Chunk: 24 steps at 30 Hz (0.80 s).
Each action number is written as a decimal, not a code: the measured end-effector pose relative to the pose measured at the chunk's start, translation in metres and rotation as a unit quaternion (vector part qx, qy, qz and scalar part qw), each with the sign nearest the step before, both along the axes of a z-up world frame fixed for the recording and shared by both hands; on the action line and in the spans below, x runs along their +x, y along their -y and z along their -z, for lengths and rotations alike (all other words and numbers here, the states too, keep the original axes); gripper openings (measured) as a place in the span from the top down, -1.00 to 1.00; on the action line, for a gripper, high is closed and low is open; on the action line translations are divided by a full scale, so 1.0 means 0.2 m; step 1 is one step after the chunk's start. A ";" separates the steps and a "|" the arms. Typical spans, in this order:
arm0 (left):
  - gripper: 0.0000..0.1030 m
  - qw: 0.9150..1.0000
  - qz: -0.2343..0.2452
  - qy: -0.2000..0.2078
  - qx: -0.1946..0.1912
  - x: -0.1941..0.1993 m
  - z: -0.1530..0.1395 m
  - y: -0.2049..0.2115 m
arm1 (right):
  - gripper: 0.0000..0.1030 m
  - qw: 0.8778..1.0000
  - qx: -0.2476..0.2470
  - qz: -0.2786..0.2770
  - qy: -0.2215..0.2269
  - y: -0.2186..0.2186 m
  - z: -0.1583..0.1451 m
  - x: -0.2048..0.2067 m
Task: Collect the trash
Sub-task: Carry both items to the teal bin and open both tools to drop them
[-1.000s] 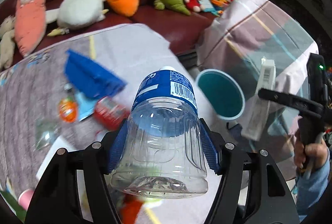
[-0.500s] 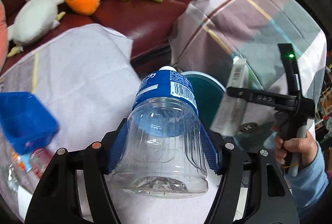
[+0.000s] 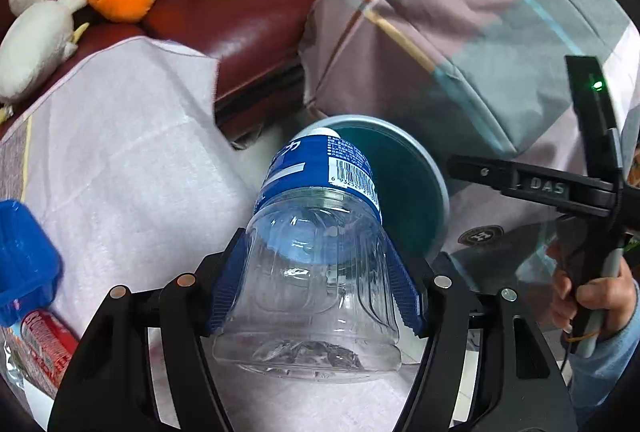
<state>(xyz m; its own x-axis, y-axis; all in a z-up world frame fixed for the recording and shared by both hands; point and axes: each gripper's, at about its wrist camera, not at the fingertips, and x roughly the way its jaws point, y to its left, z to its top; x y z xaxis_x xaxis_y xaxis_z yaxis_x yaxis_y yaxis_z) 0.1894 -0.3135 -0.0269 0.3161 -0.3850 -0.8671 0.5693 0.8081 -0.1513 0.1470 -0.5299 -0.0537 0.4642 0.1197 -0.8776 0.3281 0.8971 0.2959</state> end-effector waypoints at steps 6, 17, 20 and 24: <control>-0.30 1.000 0.021 -0.020 0.002 0.02 0.09 0.18 | -0.59 1.000 -0.017 0.016 0.001 0.06 -0.05 -0.05; -0.68 0.999 0.004 -0.031 0.007 0.04 0.17 0.20 | -0.60 0.999 -0.031 0.027 -0.015 0.09 -0.02 -0.05; -0.69 1.000 -0.007 -0.031 -0.001 0.03 0.14 0.13 | -0.60 0.999 -0.032 0.025 -0.015 0.06 -0.02 -0.05; -0.69 0.999 -0.022 -0.031 -0.010 0.00 0.10 0.02 | -0.60 0.999 -0.034 0.017 -0.016 0.01 -0.04 -0.05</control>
<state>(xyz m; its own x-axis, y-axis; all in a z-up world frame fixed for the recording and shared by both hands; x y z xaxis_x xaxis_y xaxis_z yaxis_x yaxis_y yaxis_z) 0.1896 -0.3169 -0.0468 0.2796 -0.3890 -0.8778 0.5216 0.8291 -0.2013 0.1361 -0.5315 -0.0460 0.4386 0.0442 -0.8976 0.3668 0.9030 0.2237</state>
